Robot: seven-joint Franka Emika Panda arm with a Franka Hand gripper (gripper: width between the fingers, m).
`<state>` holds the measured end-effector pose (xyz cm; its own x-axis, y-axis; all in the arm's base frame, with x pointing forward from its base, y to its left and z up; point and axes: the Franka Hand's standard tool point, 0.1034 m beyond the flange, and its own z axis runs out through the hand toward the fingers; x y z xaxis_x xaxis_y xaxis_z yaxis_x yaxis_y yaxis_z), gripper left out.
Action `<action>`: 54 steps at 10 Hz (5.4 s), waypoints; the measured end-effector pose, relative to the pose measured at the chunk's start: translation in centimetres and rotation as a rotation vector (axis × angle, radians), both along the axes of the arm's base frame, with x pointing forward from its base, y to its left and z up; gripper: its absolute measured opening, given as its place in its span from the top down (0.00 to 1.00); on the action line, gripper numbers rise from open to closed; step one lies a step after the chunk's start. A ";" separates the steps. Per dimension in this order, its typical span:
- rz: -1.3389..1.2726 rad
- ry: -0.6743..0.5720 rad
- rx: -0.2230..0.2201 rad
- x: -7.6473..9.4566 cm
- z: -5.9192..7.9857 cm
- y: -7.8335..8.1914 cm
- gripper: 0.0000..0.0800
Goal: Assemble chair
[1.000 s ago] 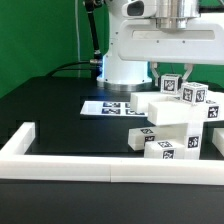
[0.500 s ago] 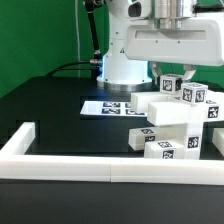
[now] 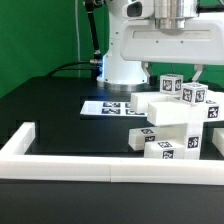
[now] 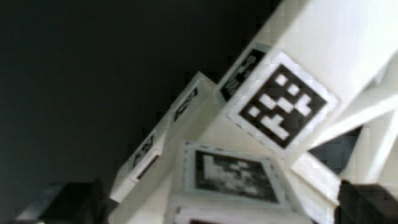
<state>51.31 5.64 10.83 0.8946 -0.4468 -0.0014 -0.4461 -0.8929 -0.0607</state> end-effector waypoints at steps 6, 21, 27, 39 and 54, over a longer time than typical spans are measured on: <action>0.469 -0.023 -0.020 0.0 0.0 0.1 0.19; 0.961 -0.039 -0.047 0.0 0.0 -0.3 0.66; 0.546 -0.021 -0.037 0.0 -0.1 -0.3 0.66; -0.090 0.006 -0.004 0.0 -0.1 -0.2 0.44; 0.970 -0.040 -0.044 0.1 -0.1 -0.8 0.19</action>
Offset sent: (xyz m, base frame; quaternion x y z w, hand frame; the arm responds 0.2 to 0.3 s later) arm -0.0027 0.0042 0.0015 -0.0061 0.0064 -0.2082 0.9781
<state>51.39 4.84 10.71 0.8731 0.4862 0.0359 0.4870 -0.8732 -0.0172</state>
